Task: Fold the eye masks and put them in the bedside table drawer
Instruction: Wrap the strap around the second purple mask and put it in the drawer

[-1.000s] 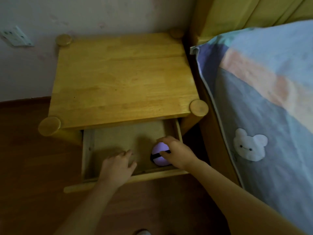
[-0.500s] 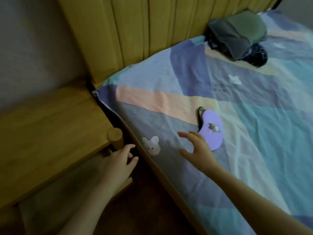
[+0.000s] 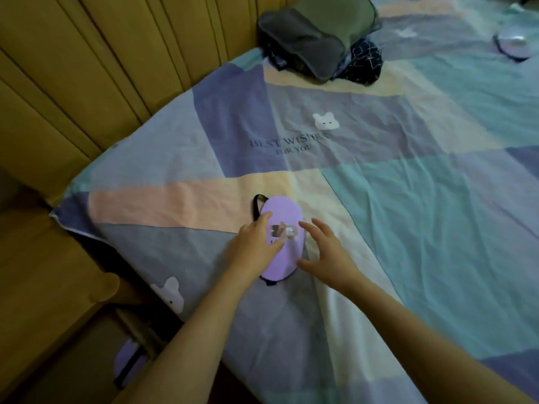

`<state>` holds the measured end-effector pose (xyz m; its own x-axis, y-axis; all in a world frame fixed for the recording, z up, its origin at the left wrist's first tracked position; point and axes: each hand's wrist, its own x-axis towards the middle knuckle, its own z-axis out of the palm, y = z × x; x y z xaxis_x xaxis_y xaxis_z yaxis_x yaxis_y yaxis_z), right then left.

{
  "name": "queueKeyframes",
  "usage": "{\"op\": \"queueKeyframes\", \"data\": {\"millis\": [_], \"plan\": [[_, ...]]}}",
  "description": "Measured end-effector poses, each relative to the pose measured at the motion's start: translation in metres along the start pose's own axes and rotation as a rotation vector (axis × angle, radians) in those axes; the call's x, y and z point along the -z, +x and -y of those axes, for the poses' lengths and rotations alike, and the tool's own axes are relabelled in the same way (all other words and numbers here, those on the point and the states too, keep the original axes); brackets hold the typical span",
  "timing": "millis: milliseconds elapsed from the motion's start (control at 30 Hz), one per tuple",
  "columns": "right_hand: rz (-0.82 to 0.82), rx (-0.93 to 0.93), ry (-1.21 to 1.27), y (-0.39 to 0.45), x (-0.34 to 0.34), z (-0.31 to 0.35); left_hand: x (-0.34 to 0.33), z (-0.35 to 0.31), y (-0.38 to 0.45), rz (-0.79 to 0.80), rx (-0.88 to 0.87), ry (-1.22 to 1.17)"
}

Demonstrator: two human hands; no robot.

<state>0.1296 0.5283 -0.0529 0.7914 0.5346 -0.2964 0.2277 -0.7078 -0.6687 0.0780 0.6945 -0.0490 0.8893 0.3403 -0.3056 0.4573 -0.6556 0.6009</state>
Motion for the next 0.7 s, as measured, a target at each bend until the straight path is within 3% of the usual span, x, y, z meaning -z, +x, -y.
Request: {"op": "queueKeyframes", "data": {"millis": [100, 267, 400, 533, 633, 700], "plan": [[0.043, -0.045, 0.106, 0.012, 0.001, -0.007, -0.009, -0.004, 0.013, -0.073, 0.077, 0.028], [-0.005, -0.009, 0.331, 0.021, -0.011, -0.012, -0.011, -0.001, 0.019, -0.225, 0.176, -0.223], [-0.159, 0.072, 0.496, 0.019, -0.005, -0.007, -0.002, -0.016, 0.018, -0.258, -0.030, -0.297], [-0.283, 0.203, 0.312, 0.017, 0.018, 0.000, 0.025, -0.037, 0.020, -0.229, -0.353, 0.051], [-0.373, 0.235, 0.201, 0.017, 0.040, 0.003, 0.043, -0.055, 0.019, -0.281, -0.462, 0.230], [-0.404, 0.209, 0.265, 0.016, 0.057, 0.008, 0.049, -0.065, 0.016, -0.334, -0.461, 0.167]]}}
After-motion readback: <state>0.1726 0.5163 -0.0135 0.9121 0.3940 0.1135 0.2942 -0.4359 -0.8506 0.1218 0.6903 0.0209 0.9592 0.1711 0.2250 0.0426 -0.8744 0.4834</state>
